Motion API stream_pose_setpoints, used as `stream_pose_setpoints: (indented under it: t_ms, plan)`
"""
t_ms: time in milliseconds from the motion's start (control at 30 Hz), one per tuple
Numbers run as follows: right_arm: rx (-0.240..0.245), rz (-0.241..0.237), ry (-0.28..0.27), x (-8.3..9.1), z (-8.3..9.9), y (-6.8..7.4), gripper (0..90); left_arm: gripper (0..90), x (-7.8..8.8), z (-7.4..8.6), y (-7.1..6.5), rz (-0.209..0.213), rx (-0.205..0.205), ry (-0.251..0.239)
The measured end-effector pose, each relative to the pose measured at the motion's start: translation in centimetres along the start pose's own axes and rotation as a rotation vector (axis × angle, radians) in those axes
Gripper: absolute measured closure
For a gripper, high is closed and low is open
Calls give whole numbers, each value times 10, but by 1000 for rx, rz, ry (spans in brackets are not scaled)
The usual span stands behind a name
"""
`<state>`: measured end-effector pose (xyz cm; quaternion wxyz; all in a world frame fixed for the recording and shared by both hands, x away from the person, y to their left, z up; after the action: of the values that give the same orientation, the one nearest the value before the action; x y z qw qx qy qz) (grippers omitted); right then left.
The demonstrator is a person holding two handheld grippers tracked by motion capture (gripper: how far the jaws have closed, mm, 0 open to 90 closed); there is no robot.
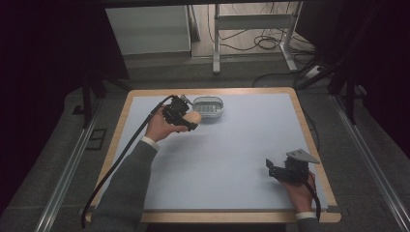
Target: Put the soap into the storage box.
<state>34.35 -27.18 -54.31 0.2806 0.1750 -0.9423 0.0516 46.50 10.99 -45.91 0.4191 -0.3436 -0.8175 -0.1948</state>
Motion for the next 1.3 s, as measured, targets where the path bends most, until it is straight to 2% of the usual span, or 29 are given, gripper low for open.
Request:
stream_pose_setpoints:
  t_ms: [100, 200, 300, 400, 433, 767, 833, 900, 1000, 1300]
  plan:
    - [1, 0, 1, 0, 0, 0, 94, 328, -2, -1, 3, -13, -8, 15]
    - [1, 0, 1, 0, 0, 0, 94, 328, -5, -4, 4, -4, 2, 10]
    - [0, -1, 1, 0, 0, 0, 94, 328, -7, -6, 6, 1, -5, 23]
    - [0, -3, 2, 0, 0, 0, 94, 328, -9, -10, 7, 7, -4, 17]
    - [0, -3, 2, 0, 0, 0, 94, 328, -10, -12, 8, 12, 7, 8]
    - [-8, -3, -3, 0, 0, -1, 94, 328, -21, -29, 13, 9, -11, 19]
    - [-10, -5, -2, 0, 0, -1, 94, 328, -23, -32, 13, 9, -19, 27]
    - [-11, -5, -4, 0, 0, -1, 94, 328, -26, -33, 14, 17, -8, 18]
    - [-8, -2, -3, 0, 0, -1, 94, 328, -28, -35, 15, 8, -25, 40]
    - [-7, -2, -1, 0, 0, -1, 94, 328, -33, -47, 19, 12, -31, 38]
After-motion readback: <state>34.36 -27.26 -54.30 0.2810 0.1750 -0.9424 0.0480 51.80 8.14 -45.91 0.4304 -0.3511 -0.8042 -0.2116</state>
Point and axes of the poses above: each handheld gripper's, and its own axes: x roughly backward along the jaws, z roughly out of its underside, y roughly to its left, the point moved 3 cm from there along -x, roughly forward along the jaws, and after that the axes turned 1 degree about -z, right-handed, at the moved point
